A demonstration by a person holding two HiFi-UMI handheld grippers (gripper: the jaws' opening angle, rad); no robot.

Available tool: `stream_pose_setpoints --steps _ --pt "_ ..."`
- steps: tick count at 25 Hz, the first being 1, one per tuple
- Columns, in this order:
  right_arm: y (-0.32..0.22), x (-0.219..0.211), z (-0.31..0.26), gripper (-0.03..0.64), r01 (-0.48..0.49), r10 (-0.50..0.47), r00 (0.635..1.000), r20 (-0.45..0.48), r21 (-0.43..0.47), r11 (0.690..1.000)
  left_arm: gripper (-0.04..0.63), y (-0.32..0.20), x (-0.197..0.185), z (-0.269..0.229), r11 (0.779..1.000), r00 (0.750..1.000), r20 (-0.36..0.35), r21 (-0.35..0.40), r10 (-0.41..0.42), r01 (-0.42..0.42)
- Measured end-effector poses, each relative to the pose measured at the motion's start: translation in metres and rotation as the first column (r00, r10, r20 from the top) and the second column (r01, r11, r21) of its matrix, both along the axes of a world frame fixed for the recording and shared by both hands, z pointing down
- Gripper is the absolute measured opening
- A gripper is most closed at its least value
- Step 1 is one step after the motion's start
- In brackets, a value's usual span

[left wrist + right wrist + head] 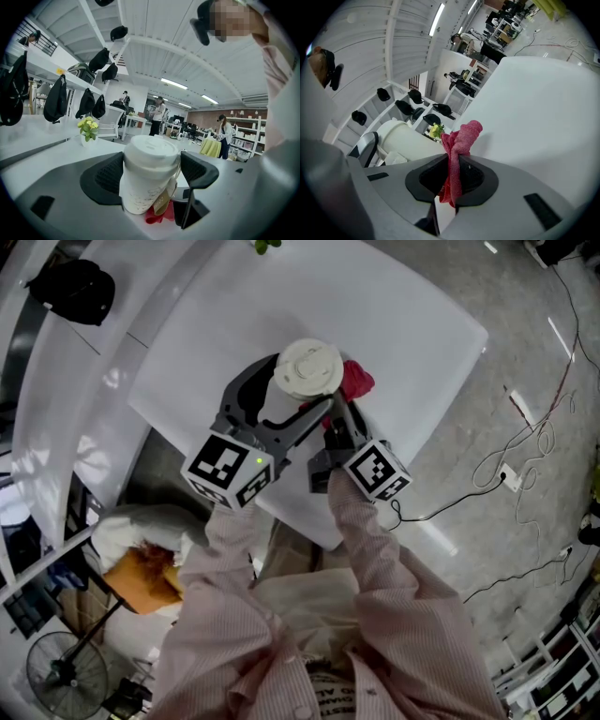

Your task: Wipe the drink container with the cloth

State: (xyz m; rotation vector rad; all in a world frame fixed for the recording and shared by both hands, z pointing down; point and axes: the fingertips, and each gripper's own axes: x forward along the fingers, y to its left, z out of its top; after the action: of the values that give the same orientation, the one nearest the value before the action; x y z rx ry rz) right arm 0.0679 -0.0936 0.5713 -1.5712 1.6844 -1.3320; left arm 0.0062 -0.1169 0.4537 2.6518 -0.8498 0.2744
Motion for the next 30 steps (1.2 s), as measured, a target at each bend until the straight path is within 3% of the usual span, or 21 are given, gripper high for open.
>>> stream_pose_setpoints --steps 8,14,22,30 --pt "-0.001 0.009 -0.019 0.044 0.127 -0.126 0.991 -0.038 0.022 0.992 0.374 0.0 -0.001 0.001 1.0 1.0 -0.013 -0.002 0.003 -0.003" --pt "-0.018 0.018 -0.045 0.044 0.314 -0.311 0.948 -0.064 0.034 0.949 0.374 0.001 0.0 0.003 0.999 0.999 -0.039 -0.033 0.006 -0.007" --pt "-0.047 0.023 -0.077 0.044 0.578 -0.577 0.816 -0.025 0.035 0.816 0.374 0.0 0.0 0.004 0.997 1.0 -0.022 -0.068 0.021 -0.023" --pt "-0.071 0.017 -0.097 0.044 0.745 -0.745 0.667 -0.008 0.024 0.667 0.374 0.0 0.001 0.004 0.995 0.999 0.0 -0.09 0.032 -0.032"
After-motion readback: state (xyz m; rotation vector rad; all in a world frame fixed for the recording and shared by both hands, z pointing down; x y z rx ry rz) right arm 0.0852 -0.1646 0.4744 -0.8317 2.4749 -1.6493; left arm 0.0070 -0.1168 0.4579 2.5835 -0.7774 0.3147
